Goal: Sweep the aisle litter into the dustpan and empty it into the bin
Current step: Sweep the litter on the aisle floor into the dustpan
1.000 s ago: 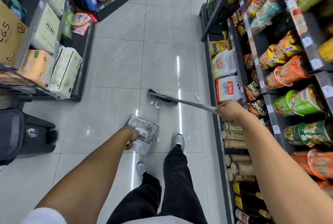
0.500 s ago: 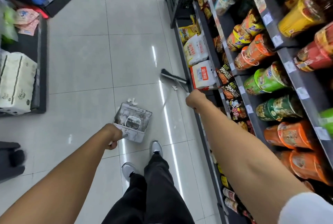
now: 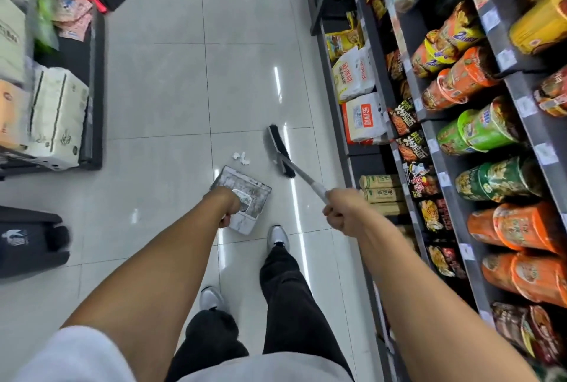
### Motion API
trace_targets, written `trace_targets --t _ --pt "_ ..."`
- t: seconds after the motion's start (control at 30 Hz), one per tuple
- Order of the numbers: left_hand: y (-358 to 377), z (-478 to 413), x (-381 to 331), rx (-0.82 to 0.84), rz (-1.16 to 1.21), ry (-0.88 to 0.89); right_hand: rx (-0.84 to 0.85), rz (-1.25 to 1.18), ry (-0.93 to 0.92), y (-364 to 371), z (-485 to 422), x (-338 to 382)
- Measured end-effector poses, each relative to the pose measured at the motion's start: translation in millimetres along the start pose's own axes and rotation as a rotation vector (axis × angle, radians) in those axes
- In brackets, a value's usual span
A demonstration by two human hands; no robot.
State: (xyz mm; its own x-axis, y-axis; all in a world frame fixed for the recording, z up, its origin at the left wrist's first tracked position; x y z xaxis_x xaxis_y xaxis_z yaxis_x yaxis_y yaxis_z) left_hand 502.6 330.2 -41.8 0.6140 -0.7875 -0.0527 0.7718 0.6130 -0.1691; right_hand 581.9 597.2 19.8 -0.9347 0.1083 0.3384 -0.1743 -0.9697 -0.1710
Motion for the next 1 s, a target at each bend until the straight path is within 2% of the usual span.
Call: trace_targets --t 0.1,0.17,0.3,0.37,0.47,0.63,0.7,0.77,0.9,1.0 --pt "-2.7 -5.0 31.3 0.025 0.035 0.006 -0.022 -0.055 -0.029 -22.9 17.7 -2.9" --pt "-10.2 -11.0 66.2 0.008 0.073 0.000 -0.028 -0.038 -0.023 -10.7 12.4 -7.0" --pt "-21.6 -7.8 121.8 -0.041 0.114 -0.021 -0.083 0.200 -0.098 71.2 -9.8 -7.8" --pt "-23.7 -10.3 142.6 -0.038 0.132 0.008 -0.045 0.280 -0.101 125.5 -3.6 -21.4" --pt "-25.2 -13.0 169.3 -0.031 0.101 -0.021 0.088 0.140 -0.015 167.5 16.5 -54.4" --pt "-25.3 -5.6 181.8 0.045 -0.022 -0.045 0.020 -0.060 -0.001 88.5 41.9 -54.6" --pt "-24.0 -4.3 179.5 0.071 -0.009 -0.050 0.030 -0.066 0.005 64.2 52.3 -48.8" --pt "-20.3 -7.3 181.5 0.082 -0.002 -0.074 0.006 0.063 -0.025 58.4 61.2 -36.7" --pt "-19.9 -2.8 177.0 0.030 -0.014 -0.047 -0.120 0.460 -0.209 51.2 69.4 6.3" --pt "-19.3 2.1 170.0 0.000 0.032 -0.060 -0.130 0.551 -0.199 33.1 79.6 33.5"
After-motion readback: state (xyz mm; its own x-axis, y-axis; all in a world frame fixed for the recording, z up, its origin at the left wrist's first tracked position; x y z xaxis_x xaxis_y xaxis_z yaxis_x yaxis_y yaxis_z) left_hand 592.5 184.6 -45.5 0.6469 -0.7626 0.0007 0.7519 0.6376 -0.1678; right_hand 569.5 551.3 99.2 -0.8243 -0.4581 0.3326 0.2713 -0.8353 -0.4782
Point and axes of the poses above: each hand's wrist, its own z-axis away from the middle knuckle, its own y-axis out of the palm, x = y × z, the point moved 8 cm from there along -z, towards the middle knuckle, and after that the axes turned 9 degrees about x, right-handed, at the moved point
